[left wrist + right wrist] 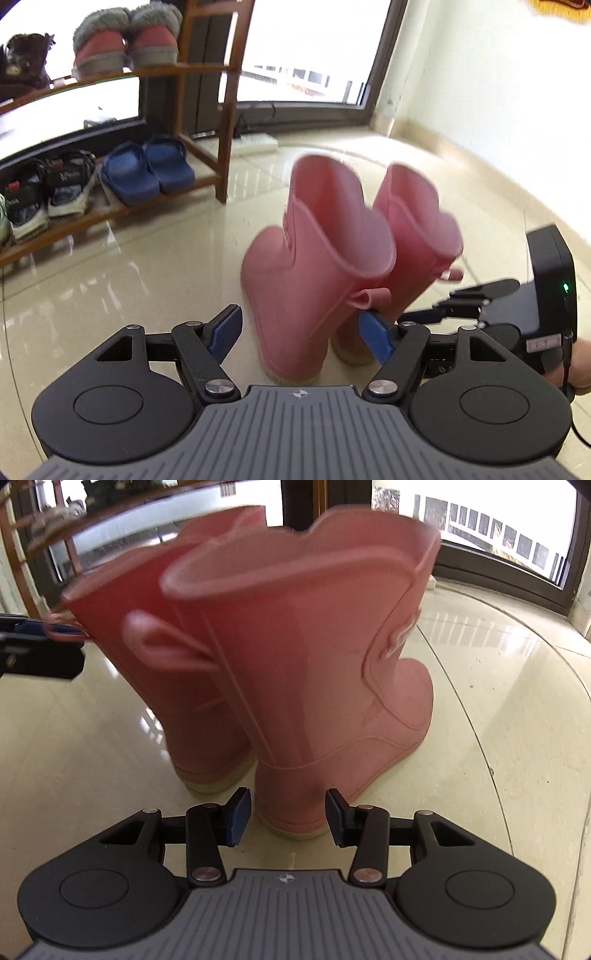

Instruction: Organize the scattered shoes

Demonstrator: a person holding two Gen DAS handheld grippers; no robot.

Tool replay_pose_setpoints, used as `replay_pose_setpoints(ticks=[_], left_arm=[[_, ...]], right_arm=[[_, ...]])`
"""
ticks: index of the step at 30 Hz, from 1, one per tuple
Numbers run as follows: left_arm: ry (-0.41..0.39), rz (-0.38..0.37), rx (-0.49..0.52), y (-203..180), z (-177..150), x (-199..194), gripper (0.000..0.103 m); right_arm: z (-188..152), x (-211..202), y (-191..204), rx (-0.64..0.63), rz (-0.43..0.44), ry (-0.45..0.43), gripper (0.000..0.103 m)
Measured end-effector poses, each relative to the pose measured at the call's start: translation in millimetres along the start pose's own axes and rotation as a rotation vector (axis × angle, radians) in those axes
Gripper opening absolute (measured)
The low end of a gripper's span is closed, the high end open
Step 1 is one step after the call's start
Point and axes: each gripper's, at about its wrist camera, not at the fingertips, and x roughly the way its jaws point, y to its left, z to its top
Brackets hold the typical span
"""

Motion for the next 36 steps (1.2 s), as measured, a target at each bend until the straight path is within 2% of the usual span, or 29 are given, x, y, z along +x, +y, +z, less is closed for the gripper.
replay_pose_setpoints(ticks=[3,6,9,14,19,21,24,30,34,36], left_arm=[[-0.005,0.031,0.037,10.1,-1.2,-5.8,0.073],[0.003,0.076,0.011,23.7,-4.5,-6.4,0.073],[0.026,0.126,-0.01,37.4,-3.9,10.1,0.073],[0.065,0.208,-0.043,59.9,-2.8,37.7,0.073],[0.104,0.181,-0.011,62.9,-2.1,67.5,0.073],[0.115,0.178,0.001,62.9,-2.8,75.9,0.073],[0.137,0.167,0.031,62.1,-4.3,94.6,0.073],[0.152,0.149,0.054,58.2,-9.0,110.1,0.073],[0.149,0.133,0.044,59.2,-12.8,106.5,0.073],[0.142,0.132,0.045,60.2,-13.6,103.4,0.073]], right_arm=[[-5.9,-14.4,-7.4,-0.009,0.011,0.008,0.05],[-16.6,-21.1,-26.8,0.024,0.002,0.022,0.051],[-15.1,-9.8,-61.6,0.122,-0.032,0.044,0.051],[-11.9,-1.8,-90.5,0.249,-0.114,0.067,0.051],[-4.0,12.2,-114.3,0.275,-0.141,0.05,0.051],[17.6,33.4,-108.0,0.285,-0.134,0.045,0.051],[36.2,41.6,-119.7,0.281,-0.131,0.042,0.051],[75.6,94.4,-126.7,0.216,-0.149,0.023,0.051],[106.9,113.7,-134.0,0.206,-0.111,-0.017,0.052],[120.1,122.4,-132.7,0.176,-0.052,-0.022,0.055]])
